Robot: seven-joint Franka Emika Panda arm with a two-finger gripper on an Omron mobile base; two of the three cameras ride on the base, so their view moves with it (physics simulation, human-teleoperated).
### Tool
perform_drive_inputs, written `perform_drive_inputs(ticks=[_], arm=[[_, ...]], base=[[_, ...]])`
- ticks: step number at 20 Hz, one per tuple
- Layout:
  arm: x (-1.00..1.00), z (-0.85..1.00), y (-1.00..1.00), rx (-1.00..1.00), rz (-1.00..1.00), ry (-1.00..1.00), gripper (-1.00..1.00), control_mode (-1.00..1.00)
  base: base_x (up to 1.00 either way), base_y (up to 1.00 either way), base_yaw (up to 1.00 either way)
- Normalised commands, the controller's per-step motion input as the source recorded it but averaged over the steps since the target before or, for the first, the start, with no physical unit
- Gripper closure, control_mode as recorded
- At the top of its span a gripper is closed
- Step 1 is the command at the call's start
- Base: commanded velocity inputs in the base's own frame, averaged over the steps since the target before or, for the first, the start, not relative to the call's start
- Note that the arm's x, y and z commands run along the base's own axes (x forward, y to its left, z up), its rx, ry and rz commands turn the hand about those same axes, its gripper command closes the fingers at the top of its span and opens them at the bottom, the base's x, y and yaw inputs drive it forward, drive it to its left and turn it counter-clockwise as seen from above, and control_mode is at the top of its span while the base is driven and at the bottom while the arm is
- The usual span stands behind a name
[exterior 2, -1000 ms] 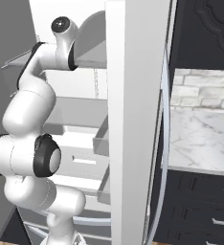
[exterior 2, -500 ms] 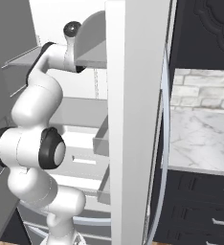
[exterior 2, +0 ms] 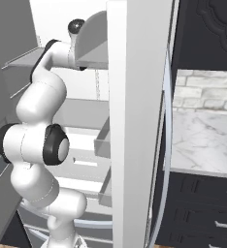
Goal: Place the cold items (mango and lime) from the fridge in one tupperware on the dining counter. Place the warm items (hot dog and kebab skewer) in the stove area in another tupperware.
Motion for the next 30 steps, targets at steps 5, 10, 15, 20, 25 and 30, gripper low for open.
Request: perform_drive_inputs(ticks=[5,10,15,20,25,30], arm=[[0.0,-0.25,0.0,0.0,0.0,0.0,1.0,-1.0],[0.0,-0.19,0.01,0.0,0.0,0.24,1.0,-1.0],[-0.2,-0.13,0.0,0.05,0.0,0.09,1.0,-1.0],[-0.6,-0.01,0.0,0.14,-0.01,0.0,1.0,-1.0],[-0.81,0.0,0.0,0.1,-0.05,-0.01,1.0,-1.0],[-0.82,0.0,0.0,0.13,-0.09,0.0,1.0,-1.0]], base=[[0.0,0.0,0.0],[0.0,0.0,0.0],[0.0,0.0,0.0],[0.0,0.0,0.0],[0.0,0.0,0.0],[0.0,0.0,0.0]])
